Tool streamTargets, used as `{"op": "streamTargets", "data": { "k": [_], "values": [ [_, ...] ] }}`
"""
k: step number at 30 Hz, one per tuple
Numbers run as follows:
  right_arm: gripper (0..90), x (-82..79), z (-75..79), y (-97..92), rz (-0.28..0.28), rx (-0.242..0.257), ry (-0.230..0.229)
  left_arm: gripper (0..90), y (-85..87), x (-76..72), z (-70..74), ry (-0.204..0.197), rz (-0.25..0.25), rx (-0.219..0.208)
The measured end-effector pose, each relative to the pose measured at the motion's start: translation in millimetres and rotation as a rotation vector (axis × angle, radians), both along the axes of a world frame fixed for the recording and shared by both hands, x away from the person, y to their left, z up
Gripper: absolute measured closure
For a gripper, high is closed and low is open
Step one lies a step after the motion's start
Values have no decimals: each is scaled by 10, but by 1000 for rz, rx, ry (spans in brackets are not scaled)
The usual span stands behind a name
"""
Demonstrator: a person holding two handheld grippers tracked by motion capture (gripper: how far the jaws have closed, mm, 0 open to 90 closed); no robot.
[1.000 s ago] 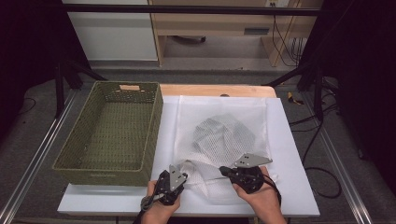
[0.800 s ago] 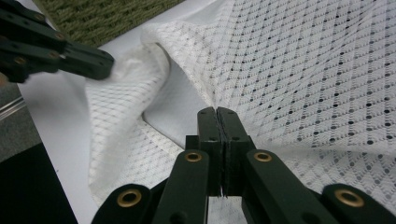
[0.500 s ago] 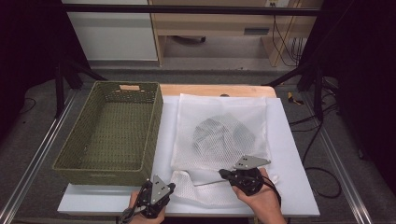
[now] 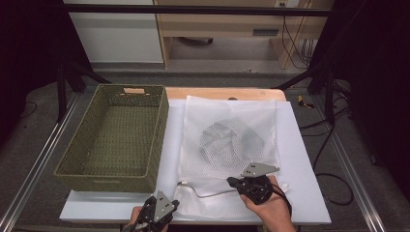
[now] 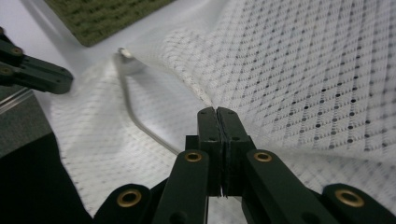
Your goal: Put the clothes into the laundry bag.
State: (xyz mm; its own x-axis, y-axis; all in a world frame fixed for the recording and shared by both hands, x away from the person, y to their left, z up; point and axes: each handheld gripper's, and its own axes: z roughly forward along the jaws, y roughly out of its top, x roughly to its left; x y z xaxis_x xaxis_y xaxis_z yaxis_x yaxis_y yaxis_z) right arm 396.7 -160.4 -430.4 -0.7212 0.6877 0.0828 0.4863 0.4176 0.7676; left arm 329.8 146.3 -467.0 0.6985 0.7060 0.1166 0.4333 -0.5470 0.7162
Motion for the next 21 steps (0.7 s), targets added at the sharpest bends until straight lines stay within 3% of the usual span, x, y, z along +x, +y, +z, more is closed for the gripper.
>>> {"op": "streamTargets", "data": {
  "k": [6, 7, 21],
  "values": [
    [895, 43, -119, -17, -2, -31, 57, 890, 46, -10, -3, -6, -4, 35],
    [895, 41, -127, -14, 0, -29, 61, 890, 37, -9, -14, -11, 7, 16],
    [895, -52, -310, 43, 55, -99, 131, 889, 61, 42, -66, -11, 31, 1]
  ]
}}
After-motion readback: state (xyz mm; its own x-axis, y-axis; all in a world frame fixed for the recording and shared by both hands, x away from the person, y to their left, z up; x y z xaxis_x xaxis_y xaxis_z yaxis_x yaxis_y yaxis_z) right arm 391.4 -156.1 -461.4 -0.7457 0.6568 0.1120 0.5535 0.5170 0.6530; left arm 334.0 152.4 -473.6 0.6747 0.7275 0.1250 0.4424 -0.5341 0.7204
